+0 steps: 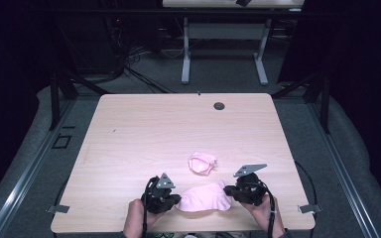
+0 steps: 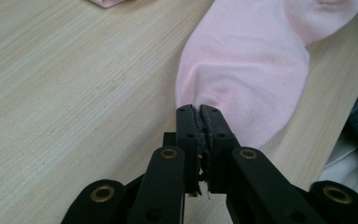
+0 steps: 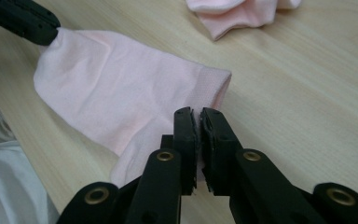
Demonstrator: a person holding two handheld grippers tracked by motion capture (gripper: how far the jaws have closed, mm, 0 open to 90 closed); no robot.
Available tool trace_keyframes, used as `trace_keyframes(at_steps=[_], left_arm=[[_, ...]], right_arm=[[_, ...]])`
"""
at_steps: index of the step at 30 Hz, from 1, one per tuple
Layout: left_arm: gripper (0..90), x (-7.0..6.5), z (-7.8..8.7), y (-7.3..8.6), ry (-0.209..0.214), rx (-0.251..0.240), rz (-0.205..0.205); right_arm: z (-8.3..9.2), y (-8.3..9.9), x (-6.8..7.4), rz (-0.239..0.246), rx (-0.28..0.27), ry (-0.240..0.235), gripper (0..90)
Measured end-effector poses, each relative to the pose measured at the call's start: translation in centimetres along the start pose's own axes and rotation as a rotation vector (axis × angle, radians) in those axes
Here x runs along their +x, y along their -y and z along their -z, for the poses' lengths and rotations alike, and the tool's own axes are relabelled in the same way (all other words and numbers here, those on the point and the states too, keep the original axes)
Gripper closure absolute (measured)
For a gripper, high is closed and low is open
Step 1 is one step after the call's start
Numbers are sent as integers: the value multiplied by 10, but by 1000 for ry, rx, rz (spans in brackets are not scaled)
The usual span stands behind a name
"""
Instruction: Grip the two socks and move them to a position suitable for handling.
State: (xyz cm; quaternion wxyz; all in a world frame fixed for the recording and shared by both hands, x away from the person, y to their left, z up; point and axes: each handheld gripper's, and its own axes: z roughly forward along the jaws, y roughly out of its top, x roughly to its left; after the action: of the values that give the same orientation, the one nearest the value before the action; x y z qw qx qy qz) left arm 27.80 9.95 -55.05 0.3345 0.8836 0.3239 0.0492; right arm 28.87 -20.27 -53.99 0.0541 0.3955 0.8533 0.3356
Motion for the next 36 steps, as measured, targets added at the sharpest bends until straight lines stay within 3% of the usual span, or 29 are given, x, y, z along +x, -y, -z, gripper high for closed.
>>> trace_keyframes(at_steps=[7, 8, 10, 11, 12, 13, 14, 21, 25, 36], left_arm=[[835, 3, -6, 4, 9, 16, -18], [793, 3, -6, 5, 9, 6, -12], [671, 5, -4, 6, -4, -13, 2], [561, 5, -4, 6, -4, -13, 2], [561, 6, -1, 6, -14, -32, 12], [430, 7, 1, 6, -25, -45, 21], [365, 9, 4, 6, -46, -60, 35], [154, 22, 15, 4, -86, -137, 72], [105, 27, 17, -1, -106, -146, 70], [24, 35, 10, -15, -139, -141, 56]], right_arm=[[-10, 14, 6, -10, 32, -19, 823], [-12, 16, 5, -15, 32, -18, 788], [-12, 18, 2, -23, 12, -34, 637], [-12, 18, 2, -23, 12, -34, 637], [-10, 18, -1, -20, 0, -36, 583], [-7, 17, -6, -15, -28, -21, 526], [-5, 16, -7, -19, -39, -20, 487], [1, 8, -21, -15, -84, 39, 250], [-2, 2, -26, -6, -95, 46, 179], [-3, -12, -33, 25, -112, 43, 142]])
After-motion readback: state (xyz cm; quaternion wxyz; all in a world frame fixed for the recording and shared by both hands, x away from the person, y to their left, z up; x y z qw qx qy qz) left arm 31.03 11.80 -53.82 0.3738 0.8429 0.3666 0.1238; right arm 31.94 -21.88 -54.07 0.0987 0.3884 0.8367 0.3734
